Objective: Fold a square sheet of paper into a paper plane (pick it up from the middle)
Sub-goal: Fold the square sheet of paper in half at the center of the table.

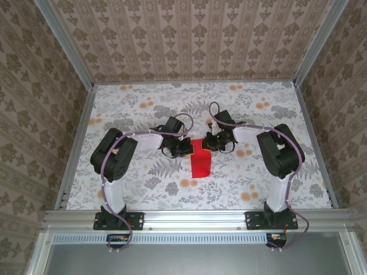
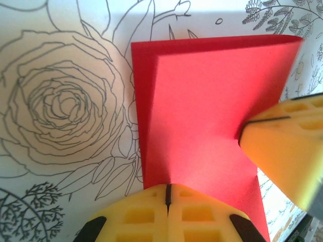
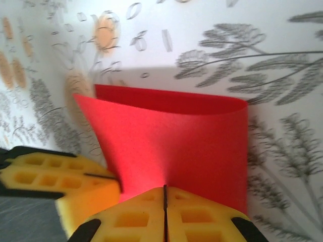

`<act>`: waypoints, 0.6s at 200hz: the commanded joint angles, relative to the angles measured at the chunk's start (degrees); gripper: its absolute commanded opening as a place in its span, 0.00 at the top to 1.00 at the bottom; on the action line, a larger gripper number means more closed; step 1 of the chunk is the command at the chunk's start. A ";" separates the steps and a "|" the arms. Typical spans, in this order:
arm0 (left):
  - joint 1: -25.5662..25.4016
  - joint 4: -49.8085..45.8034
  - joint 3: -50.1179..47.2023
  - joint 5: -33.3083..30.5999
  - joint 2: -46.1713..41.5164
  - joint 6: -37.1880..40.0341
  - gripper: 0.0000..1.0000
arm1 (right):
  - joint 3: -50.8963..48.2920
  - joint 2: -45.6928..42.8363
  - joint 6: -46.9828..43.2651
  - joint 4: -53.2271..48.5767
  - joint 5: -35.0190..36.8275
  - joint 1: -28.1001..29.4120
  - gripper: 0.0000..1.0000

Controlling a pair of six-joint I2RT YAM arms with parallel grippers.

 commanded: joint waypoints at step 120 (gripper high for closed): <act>0.27 -13.10 -4.15 -12.49 7.30 2.78 1.00 | -5.04 -5.55 6.52 12.06 0.70 -1.33 0.94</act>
